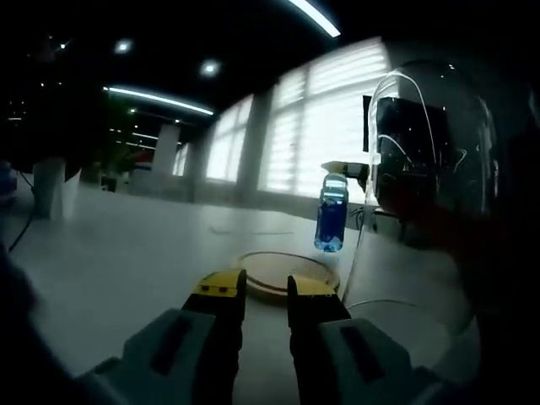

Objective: Open the cover put in the Mizone put the cover back on

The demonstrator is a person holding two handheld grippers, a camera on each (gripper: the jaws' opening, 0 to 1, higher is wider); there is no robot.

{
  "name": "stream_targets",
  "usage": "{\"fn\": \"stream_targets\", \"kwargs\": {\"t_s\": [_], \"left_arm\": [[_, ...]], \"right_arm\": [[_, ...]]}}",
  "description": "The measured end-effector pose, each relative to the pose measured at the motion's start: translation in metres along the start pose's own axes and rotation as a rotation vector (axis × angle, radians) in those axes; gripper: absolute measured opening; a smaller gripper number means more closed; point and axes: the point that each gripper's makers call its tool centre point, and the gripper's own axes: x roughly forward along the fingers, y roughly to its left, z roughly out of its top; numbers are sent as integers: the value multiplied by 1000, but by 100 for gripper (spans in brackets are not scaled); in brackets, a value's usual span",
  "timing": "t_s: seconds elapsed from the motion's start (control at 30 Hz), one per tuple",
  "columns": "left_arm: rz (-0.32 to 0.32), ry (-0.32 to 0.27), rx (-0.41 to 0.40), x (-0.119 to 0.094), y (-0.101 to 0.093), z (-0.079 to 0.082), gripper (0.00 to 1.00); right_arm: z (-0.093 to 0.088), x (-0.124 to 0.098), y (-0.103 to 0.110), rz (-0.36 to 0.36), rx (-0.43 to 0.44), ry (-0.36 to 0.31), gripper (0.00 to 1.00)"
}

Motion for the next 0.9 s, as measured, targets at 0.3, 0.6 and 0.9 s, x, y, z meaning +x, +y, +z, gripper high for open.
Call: {"fn": "stream_targets", "kwargs": {"t_s": [0.3, 0.6, 0.9], "left_arm": [[-2, -4, -12, -1, 0, 1, 15], [-5, 4, -1, 0, -2, -1, 15], [-3, 7, 2, 0, -1, -1, 15]], "right_arm": [[18, -1, 19, 54, 15, -20, 22], [25, 2, 47, 132, 14, -16, 22], [27, 8, 83, 234, 13, -10, 21]]}}
